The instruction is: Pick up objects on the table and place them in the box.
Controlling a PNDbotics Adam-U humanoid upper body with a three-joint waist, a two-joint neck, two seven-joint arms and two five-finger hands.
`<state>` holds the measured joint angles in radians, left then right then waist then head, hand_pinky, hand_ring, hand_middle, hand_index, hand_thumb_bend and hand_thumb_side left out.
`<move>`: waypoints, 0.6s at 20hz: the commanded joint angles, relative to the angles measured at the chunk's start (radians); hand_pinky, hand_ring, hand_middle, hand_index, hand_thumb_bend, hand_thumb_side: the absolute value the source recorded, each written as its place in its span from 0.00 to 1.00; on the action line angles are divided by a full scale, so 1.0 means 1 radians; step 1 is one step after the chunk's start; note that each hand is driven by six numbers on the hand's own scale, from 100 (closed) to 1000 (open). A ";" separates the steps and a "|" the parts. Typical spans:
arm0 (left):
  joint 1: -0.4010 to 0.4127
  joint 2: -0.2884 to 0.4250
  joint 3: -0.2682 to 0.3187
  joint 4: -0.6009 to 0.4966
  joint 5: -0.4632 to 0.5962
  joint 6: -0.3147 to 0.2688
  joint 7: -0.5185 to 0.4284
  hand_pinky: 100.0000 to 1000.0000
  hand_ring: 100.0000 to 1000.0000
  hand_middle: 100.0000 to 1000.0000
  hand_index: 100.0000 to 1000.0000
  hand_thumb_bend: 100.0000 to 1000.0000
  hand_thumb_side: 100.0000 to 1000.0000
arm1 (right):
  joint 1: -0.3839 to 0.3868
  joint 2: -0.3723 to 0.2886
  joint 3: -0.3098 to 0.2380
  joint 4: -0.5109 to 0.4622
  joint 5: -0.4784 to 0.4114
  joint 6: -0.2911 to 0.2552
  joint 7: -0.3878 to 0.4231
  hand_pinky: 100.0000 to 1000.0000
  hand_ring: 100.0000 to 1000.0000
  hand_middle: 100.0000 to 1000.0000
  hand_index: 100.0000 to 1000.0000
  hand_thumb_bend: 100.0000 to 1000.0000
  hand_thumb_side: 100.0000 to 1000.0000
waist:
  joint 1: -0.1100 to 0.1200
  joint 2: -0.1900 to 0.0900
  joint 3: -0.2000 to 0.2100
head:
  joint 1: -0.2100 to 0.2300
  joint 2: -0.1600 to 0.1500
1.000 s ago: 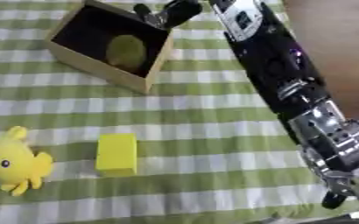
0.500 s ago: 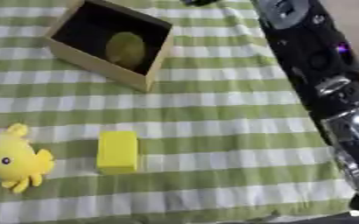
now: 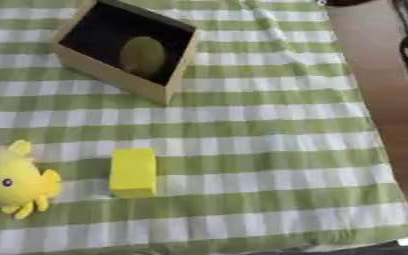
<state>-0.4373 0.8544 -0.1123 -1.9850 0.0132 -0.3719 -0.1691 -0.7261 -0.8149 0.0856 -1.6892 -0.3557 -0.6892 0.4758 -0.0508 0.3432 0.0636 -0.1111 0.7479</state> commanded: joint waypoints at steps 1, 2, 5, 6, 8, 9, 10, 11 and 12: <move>0.004 0.141 -0.009 -0.015 -0.156 -0.045 -0.069 0.79 0.84 0.80 0.92 0.00 0.19 | 0.045 -0.068 -0.060 -0.101 -0.060 -0.078 0.056 0.92 0.99 0.57 0.90 0.00 0.00 | 0.020 -0.028 -0.003 | 0.001 0.004; 0.009 0.167 -0.015 -0.015 -0.191 -0.062 -0.085 0.80 0.85 0.81 0.92 0.00 0.18 | 0.068 -0.073 -0.074 -0.122 -0.072 -0.069 0.044 0.92 0.98 0.56 0.90 0.00 0.00 | 0.022 -0.027 -0.004 | 0.002 0.004; 0.020 0.228 -0.030 -0.015 -0.267 -0.117 -0.116 0.84 0.87 0.83 0.93 0.00 0.12 | 0.133 -0.076 -0.117 -0.171 -0.099 -0.040 0.006 0.92 0.97 0.54 0.89 0.00 0.00 | 0.026 -0.027 -0.008 | 0.002 0.003; 0.022 0.243 -0.034 -0.015 -0.287 -0.136 -0.123 0.85 0.88 0.82 0.93 0.00 0.11 | 0.152 -0.075 -0.131 -0.185 -0.106 -0.028 -0.008 0.93 0.97 0.54 0.88 0.00 0.00 | 0.027 -0.027 -0.009 | 0.002 0.003; 0.026 0.267 -0.040 -0.015 -0.324 -0.169 -0.139 0.87 0.88 0.81 0.92 0.01 0.10 | 0.188 -0.069 -0.159 -0.214 -0.119 -0.005 -0.036 0.93 0.97 0.53 0.88 0.00 0.00 | 0.029 -0.028 -0.013 | 0.001 0.002; 0.028 0.277 -0.043 -0.015 -0.342 -0.183 -0.149 0.88 0.88 0.81 0.91 0.06 0.10 | 0.205 -0.065 -0.174 -0.227 -0.127 0.007 -0.053 0.93 0.96 0.53 0.88 0.00 0.00 | 0.030 -0.028 -0.015 | 0.001 0.002; 0.030 0.285 -0.047 -0.015 -0.357 -0.194 -0.161 0.89 0.89 0.81 0.90 0.10 0.11 | 0.219 -0.063 -0.187 -0.238 -0.132 0.019 -0.070 0.94 0.96 0.52 0.88 0.00 0.00 | 0.032 -0.029 -0.017 | 0.002 0.003; 0.031 0.291 -0.051 -0.015 -0.370 -0.202 -0.177 0.89 0.90 0.80 0.90 0.11 0.14 | 0.231 -0.061 -0.198 -0.247 -0.135 0.031 -0.086 0.94 0.96 0.52 0.88 0.00 0.00 | 0.033 -0.029 -0.019 | 0.003 0.003; 0.031 0.295 -0.055 -0.015 -0.379 -0.207 -0.191 0.90 0.90 0.80 0.88 0.15 0.24 | 0.240 -0.059 -0.204 -0.255 -0.135 0.042 -0.098 0.95 0.96 0.52 0.88 0.00 0.00 | 0.034 -0.030 -0.020 | 0.004 0.002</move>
<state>-0.4014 1.1029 -0.1723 -1.9858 -0.3490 -0.5666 -0.3452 -0.4804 -0.8502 -0.0918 -1.9168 -0.4785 -0.6573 0.3961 -0.0314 0.3432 0.0442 -0.1102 0.7479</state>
